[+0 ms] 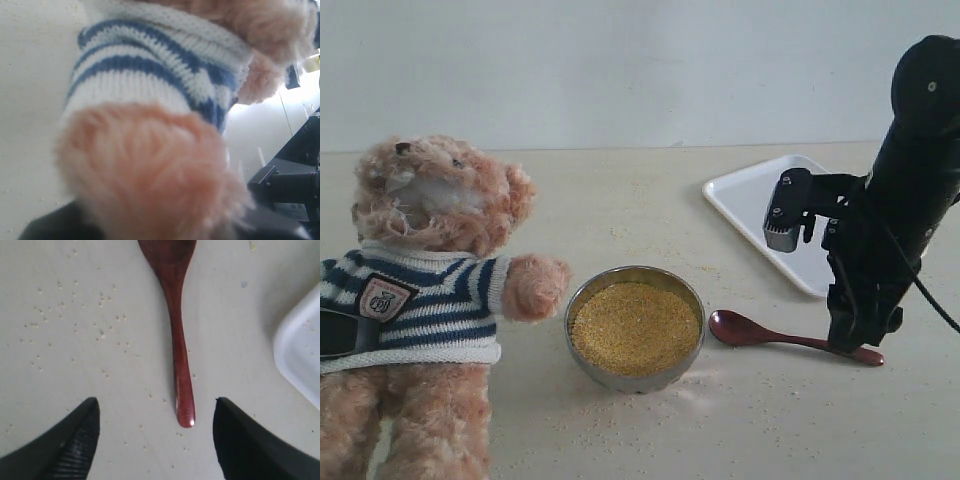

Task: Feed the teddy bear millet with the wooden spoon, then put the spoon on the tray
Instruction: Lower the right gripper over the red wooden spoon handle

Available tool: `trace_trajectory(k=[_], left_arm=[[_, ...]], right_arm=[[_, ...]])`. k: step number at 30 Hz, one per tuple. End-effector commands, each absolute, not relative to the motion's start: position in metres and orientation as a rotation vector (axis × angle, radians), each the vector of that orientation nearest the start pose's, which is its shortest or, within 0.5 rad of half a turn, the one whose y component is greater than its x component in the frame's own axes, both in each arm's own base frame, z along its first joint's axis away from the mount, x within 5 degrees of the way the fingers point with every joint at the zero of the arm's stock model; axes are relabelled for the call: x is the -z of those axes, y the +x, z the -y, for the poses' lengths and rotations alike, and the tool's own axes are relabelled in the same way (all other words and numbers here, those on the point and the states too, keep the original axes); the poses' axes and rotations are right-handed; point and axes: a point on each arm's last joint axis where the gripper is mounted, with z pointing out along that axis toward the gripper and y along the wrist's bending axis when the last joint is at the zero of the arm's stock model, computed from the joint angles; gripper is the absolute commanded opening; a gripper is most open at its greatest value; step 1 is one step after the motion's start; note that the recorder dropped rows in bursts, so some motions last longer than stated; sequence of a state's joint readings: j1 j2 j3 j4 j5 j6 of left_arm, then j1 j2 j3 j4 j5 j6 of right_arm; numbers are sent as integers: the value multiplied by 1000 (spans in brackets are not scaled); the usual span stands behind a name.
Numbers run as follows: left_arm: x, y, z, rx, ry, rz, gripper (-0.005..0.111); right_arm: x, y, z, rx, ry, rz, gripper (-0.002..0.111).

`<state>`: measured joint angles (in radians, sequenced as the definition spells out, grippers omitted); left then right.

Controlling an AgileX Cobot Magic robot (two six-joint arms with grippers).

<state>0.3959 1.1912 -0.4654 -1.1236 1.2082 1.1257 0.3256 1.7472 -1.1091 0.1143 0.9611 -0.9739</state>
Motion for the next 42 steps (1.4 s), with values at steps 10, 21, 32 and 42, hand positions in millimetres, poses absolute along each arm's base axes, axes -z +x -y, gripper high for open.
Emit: trace_trajectory(k=[10, 21, 32, 42], left_arm=[[-222, 167, 14, 1166, 160, -2369, 5], [-222, 167, 14, 1166, 160, -2369, 5], [-222, 167, 14, 1166, 160, -2369, 5], [-222, 167, 14, 1166, 160, -2369, 5]], right_arm=[[-155, 318, -105, -47, -1846, -2523, 63], [-143, 325, -105, -7, -1836, -2513, 63], [-131, 325, -105, -24, -1815, -2574, 63], [-131, 327, -99, 33, -1776, -2605, 63]])
